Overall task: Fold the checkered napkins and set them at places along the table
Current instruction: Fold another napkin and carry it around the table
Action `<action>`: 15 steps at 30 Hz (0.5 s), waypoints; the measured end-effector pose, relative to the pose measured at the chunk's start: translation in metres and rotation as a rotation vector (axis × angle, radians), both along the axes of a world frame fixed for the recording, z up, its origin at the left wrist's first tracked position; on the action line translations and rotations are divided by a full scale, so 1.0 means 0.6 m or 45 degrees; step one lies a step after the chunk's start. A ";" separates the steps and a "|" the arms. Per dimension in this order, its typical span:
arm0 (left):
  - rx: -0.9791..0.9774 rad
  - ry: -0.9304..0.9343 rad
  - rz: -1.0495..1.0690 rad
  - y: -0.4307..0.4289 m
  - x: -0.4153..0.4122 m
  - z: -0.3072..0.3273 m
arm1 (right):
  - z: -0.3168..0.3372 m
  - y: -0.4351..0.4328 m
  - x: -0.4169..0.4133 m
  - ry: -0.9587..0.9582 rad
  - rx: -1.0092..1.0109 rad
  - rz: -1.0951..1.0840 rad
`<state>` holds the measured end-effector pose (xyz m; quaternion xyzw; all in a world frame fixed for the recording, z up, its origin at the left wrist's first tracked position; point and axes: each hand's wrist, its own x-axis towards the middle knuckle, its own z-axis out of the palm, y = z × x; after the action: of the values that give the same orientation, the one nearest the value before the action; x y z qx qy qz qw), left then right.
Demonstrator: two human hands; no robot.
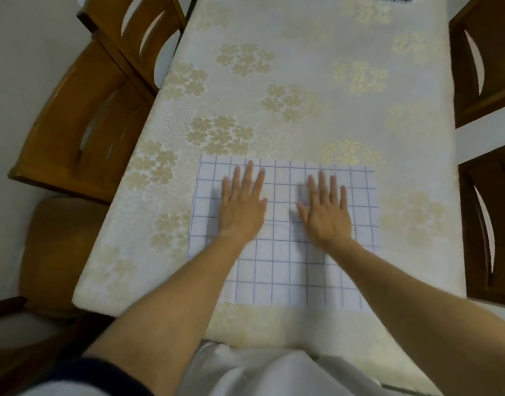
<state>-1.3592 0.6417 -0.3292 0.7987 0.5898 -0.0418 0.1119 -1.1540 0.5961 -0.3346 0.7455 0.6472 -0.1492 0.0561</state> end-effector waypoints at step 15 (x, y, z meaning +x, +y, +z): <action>-0.162 0.055 0.178 -0.175 -0.140 -0.036 | -0.019 -0.253 0.076 0.091 -0.053 -0.173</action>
<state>-1.4434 0.5368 -0.3511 0.7459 0.6424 -0.0885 0.1523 -1.1087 0.4442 -0.3463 0.7806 0.5934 -0.1925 0.0380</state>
